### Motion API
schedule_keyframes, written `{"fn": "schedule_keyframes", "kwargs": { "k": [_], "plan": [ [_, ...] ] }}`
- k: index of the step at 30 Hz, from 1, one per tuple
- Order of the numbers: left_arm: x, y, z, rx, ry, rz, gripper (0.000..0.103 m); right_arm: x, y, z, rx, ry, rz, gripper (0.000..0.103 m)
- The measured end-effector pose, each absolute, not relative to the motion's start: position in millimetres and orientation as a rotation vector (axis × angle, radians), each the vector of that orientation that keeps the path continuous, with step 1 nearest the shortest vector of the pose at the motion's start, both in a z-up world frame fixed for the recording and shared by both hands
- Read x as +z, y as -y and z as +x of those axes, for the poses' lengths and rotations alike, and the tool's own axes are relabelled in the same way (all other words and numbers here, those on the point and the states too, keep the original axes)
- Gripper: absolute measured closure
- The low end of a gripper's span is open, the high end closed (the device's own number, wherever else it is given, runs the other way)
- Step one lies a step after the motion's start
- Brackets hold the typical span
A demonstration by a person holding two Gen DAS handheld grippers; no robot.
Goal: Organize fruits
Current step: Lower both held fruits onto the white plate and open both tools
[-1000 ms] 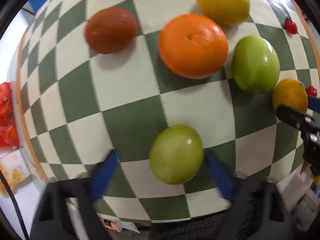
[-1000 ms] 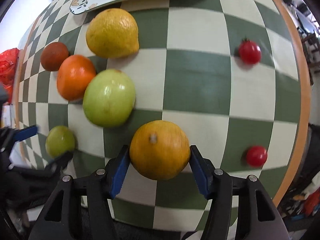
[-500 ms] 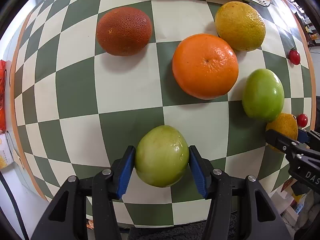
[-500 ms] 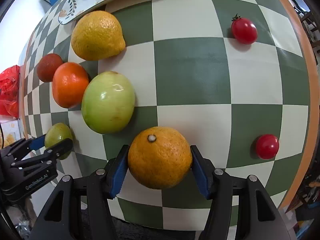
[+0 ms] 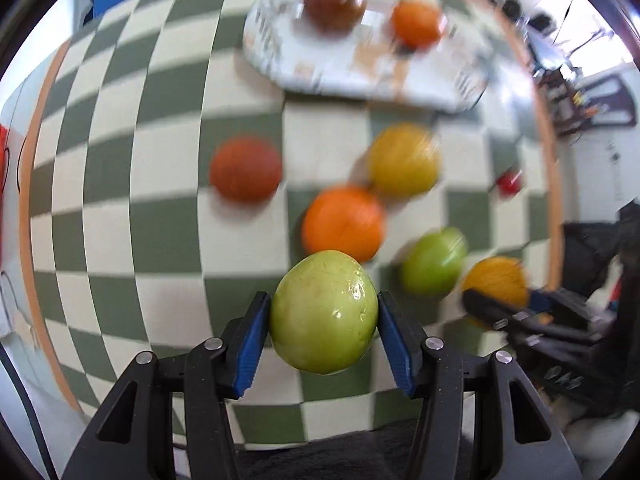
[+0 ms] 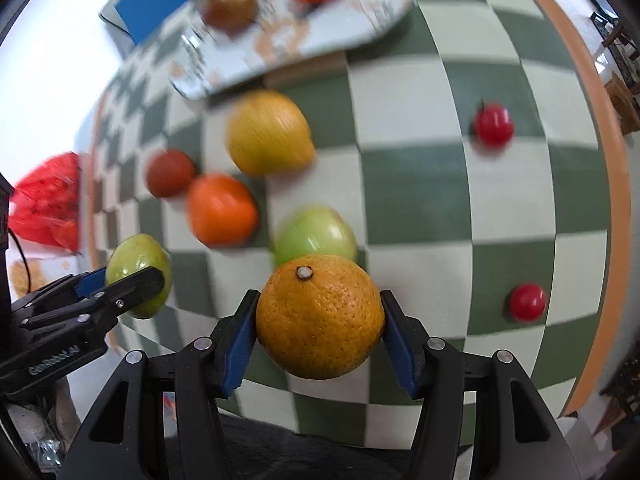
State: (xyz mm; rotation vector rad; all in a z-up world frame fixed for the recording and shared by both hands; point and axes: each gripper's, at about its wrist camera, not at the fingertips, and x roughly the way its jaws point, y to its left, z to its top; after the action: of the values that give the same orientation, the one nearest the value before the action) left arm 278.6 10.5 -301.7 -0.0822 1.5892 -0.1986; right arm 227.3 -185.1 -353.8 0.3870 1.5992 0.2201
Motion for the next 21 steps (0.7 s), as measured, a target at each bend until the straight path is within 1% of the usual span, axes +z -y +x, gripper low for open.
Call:
{"fn": "schedule_keyframes", "kwargs": {
  "k": [3, 5, 8, 11, 14, 16, 21],
  "plan": [
    [-273.0, -11.4, 317.2, -0.214, -1.532, -0.149, 0.052, -324.4, 182.9, 259.9, 0.244, -1.537, 0.414, 0.042],
    [-263.8, -12.9, 342.9, -0.203, -1.504, -0.173, 0.052, -309.8, 183.2, 291.0, 0.252, -1.491, 0.421, 0.042],
    [-268.9, -11.7, 396.4, -0.151, -1.489, -0.169, 0.052, -300.3, 178.7, 338.0, 0.234, -1.439, 0.394, 0.042],
    [-290.8, -14.5, 433.9, -0.108, -1.534, -0.173, 0.052, -310.8, 173.6, 386.3, 0.204, -1.432, 0.354, 0.042],
    [-320.0, -20.1, 463.3, -0.074, -1.606, -0.178, 0.052, -335.0, 162.8, 422.7, 0.189, -1.476, 0.323, 0.042],
    [-340.1, -22.9, 476.6, -0.063, -1.663, -0.204, 0.052, -351.8, 155.6, 441.2, 0.185, -1.506, 0.299, 0.042],
    [-365.0, -26.4, 489.3, -0.060, -1.731, -0.264, 0.052, -381.2, 142.7, 462.1, 0.222, -1.549, 0.306, 0.042]
  ]
}}
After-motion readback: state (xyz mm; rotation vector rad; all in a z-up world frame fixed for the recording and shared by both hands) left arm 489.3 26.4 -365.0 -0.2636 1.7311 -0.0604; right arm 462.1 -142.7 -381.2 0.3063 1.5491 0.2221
